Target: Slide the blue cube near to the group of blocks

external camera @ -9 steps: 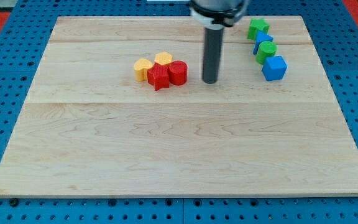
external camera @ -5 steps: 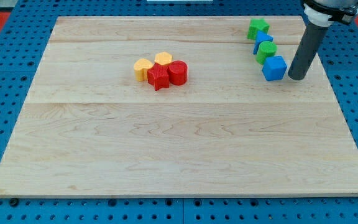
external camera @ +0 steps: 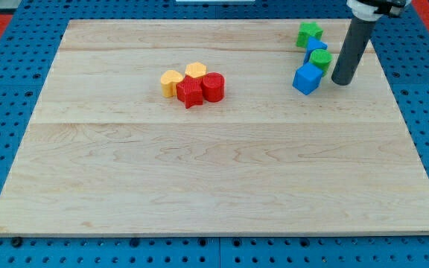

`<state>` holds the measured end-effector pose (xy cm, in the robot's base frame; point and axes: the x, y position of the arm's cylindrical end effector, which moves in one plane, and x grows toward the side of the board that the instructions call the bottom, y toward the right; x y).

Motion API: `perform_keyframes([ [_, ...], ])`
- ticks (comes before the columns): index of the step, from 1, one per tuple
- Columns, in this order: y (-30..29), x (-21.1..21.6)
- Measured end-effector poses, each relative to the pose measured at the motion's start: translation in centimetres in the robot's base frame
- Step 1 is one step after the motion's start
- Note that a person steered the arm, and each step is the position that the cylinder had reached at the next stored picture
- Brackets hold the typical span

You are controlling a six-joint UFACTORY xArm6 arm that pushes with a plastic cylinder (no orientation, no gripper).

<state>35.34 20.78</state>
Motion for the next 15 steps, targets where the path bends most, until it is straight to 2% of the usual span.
perform_keyframes([
  [3, -10.7, 1.8],
  [4, -10.9, 1.7],
  [5, -11.0, -0.5],
  [7, -13.9, -1.1],
  [8, -13.1, -2.8],
  [9, -12.9, -6.6],
  [10, -13.1, -6.5],
  [12, -14.3, -2.9],
  [13, -16.3, -2.7],
  [15, -16.4, -1.8],
])
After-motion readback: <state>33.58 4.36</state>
